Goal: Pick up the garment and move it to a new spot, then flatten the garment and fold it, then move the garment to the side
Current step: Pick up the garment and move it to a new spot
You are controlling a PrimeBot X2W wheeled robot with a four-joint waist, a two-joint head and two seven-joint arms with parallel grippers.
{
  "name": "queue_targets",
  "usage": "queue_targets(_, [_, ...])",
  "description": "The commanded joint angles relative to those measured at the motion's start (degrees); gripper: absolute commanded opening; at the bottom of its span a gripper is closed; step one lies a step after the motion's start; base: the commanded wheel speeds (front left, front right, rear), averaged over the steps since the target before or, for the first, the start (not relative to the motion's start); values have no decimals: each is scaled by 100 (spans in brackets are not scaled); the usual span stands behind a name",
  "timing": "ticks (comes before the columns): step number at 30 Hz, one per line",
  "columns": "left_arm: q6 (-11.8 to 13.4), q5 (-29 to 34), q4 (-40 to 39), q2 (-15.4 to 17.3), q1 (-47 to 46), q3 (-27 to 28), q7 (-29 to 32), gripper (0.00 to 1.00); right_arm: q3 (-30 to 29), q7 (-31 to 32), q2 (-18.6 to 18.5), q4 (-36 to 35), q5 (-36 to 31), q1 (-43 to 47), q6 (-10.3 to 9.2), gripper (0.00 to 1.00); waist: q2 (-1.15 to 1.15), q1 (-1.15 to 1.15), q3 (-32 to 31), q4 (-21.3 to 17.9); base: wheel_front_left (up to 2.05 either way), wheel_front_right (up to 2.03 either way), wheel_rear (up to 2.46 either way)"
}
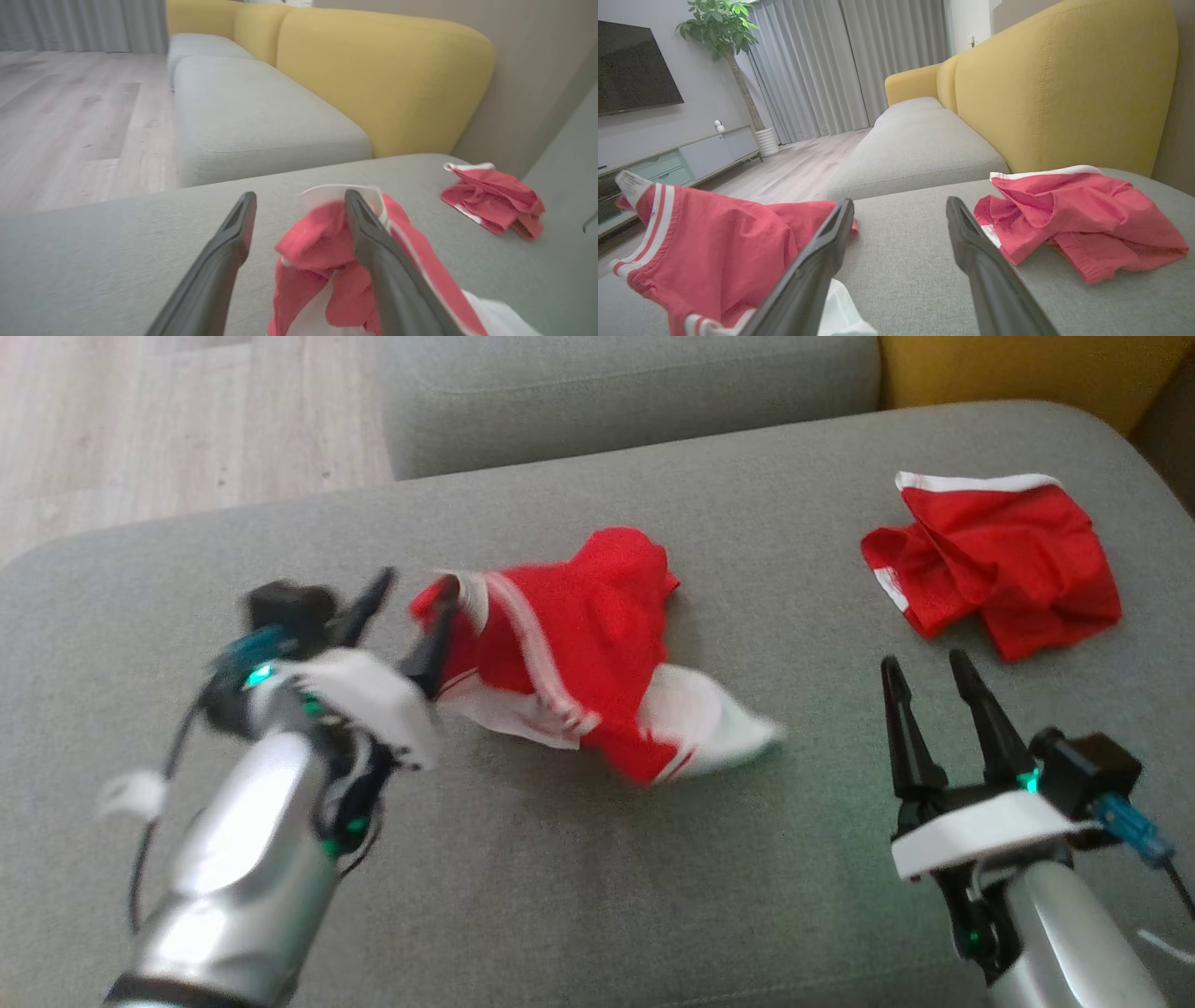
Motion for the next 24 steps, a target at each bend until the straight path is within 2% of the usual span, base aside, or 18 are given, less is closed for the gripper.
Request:
queue_targets(1, [125, -92, -387, 292, -2, 324, -92, 100, 67, -61, -97, -192, -41, -8, 40, 100, 0, 0, -46, 50, 0, 0, 0])
queue_targets(5, [455, -281, -1110, 561, 602, 615, -99, 100, 3, -61, -114, -219, -66, 97, 40, 100, 0, 0, -100, 120, 0, 0, 0])
queue_targets(6, [640, -338, -1442, 646, 920, 740, -162, 100, -13, -61, -123, -235, -76, 135, 40, 100, 0, 0, -106, 142, 0, 0, 0])
queue_targets(7, [640, -338, -1442, 646, 920, 740, -162, 100, -13, -61, -123, -235, -76, 135, 40, 100, 0, 0, -106, 142, 0, 0, 0])
queue_targets(9, [961, -306, -1856, 743, 1375, 902, -358, 100, -23, -61, -146, -253, -85, 171, 40, 100, 0, 0, -121, 156, 0, 0, 0])
queue_targets(15, [1555, 66, -2429, 771, 2129, 1129, -671, 100, -81, -61, -138, -385, -121, 265, 40, 100, 0, 0, -136, 129, 0, 0, 0])
queue_targets(19, [1766, 407, -2735, 701, 2529, 1254, -717, 100, -186, -61, -125, -459, -253, 335, 40, 100, 0, 0, -137, 96, 0, 0, 0])
queue_targets(24, [1775, 702, -3068, 407, 2897, 1554, -721, 100, -287, -61, -73, -548, -366, 432, 40, 100, 0, 0, -125, 93, 0, 0, 0])
